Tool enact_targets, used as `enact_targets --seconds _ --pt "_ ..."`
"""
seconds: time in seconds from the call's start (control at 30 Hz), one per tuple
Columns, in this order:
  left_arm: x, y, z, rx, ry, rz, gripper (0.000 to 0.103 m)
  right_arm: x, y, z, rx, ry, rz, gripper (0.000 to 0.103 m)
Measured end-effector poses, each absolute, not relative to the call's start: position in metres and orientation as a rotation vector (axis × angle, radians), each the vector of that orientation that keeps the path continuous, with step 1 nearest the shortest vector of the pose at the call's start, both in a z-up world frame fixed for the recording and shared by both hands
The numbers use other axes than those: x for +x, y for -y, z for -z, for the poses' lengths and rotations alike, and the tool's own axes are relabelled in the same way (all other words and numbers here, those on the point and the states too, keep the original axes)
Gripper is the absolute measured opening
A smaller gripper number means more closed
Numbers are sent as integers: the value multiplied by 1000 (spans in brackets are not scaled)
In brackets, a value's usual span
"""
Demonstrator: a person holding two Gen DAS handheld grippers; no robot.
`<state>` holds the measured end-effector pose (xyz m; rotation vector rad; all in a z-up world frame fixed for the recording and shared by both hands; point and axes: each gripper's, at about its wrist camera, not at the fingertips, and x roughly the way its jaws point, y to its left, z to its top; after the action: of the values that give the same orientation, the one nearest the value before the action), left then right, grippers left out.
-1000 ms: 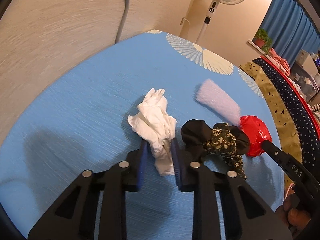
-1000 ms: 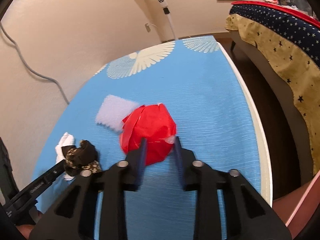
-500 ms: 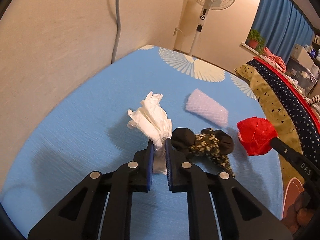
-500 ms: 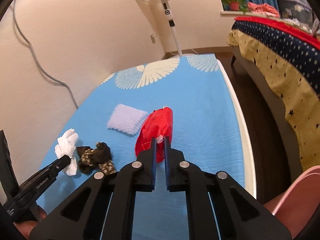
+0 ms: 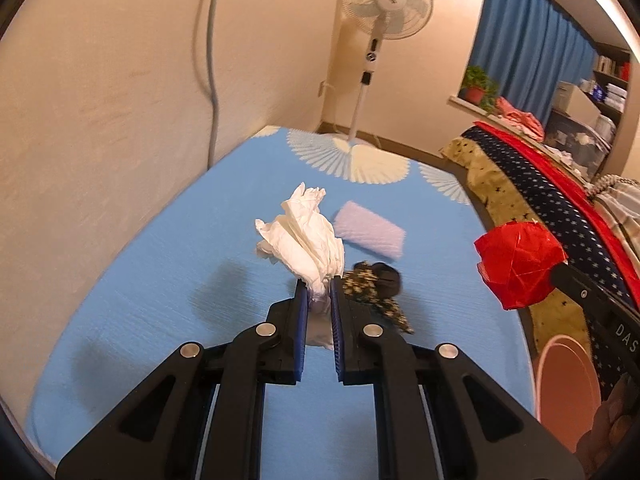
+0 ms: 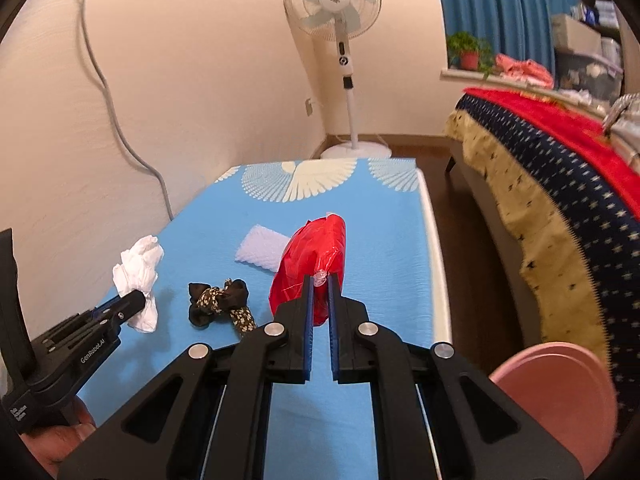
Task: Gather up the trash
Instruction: 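Lift the tissue and red bag and carry them over the pink bin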
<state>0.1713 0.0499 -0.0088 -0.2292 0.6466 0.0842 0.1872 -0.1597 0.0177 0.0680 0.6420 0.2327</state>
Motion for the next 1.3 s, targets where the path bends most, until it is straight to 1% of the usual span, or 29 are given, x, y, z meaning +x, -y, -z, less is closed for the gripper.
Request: enact_targets --seconds 0.47,0.9,1.3 --pt "113 -9 -28 -137 -583 46 11 104 192 -59 13 -565 -129 7" --pt "67 28 -37 -88 -556 155 11 41 227 -83 5 -519 -33 7" --pt "57 63 -37 -81 -546 243 11 12 259 -89 5 -514 75 7"
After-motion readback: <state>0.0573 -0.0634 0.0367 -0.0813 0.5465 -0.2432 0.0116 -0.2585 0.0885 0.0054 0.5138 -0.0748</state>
